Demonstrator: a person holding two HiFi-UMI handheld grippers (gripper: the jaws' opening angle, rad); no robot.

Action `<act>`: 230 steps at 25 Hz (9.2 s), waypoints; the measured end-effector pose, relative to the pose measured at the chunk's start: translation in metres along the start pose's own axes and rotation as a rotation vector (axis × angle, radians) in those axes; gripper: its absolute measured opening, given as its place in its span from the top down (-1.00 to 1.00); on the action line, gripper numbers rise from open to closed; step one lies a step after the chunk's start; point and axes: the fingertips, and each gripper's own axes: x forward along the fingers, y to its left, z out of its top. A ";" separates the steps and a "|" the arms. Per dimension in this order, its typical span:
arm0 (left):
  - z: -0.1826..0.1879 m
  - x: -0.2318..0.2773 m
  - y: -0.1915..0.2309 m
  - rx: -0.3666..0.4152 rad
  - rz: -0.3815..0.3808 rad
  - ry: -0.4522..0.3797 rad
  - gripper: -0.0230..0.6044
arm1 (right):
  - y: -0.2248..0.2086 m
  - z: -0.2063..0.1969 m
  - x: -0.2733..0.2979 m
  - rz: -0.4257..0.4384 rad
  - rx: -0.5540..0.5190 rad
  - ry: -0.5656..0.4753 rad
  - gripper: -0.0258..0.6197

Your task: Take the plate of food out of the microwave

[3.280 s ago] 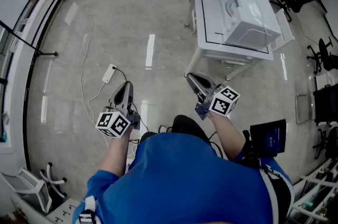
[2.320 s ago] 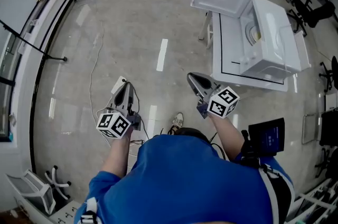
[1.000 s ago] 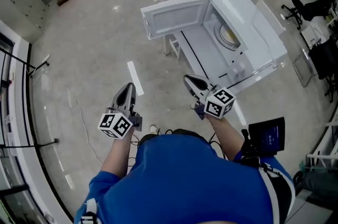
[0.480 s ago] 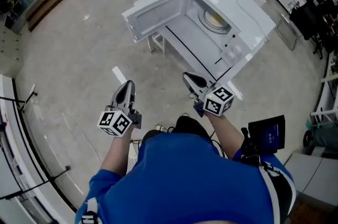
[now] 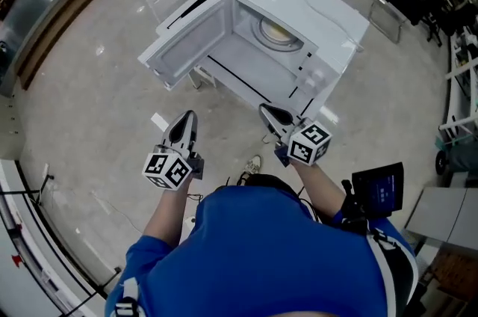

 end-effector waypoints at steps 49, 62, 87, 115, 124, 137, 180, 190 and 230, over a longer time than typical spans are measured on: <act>-0.148 0.377 -0.035 0.861 -0.668 0.486 0.89 | -0.151 0.039 -0.010 -0.574 0.055 -0.157 0.94; -0.182 0.402 -0.031 1.229 -0.757 0.542 0.67 | -0.155 0.040 -0.021 -0.620 0.065 -0.173 0.94; -0.207 0.407 -0.033 1.536 -0.925 0.588 0.78 | -0.164 0.049 -0.029 -0.627 0.061 -0.186 0.94; -0.191 0.332 -0.020 1.446 -0.898 0.602 0.78 | -0.149 0.016 0.003 -0.510 0.121 -0.137 0.94; -0.191 0.326 -0.017 1.430 -0.891 0.613 0.78 | -0.149 0.013 0.007 -0.498 0.148 -0.143 0.94; -0.163 0.321 -0.018 1.154 -0.787 0.561 0.78 | -0.153 0.009 0.022 -0.470 0.217 -0.150 0.94; -0.106 0.293 0.055 0.593 -0.547 0.565 0.89 | -0.287 -0.017 0.123 -0.511 1.196 -0.670 0.60; -0.097 0.289 0.056 0.588 -0.539 0.563 0.89 | -0.286 -0.016 0.117 -0.548 1.210 -0.678 0.76; -0.081 0.272 0.065 0.372 -0.480 0.507 0.89 | -0.177 -0.051 0.058 -0.525 1.189 -0.631 0.86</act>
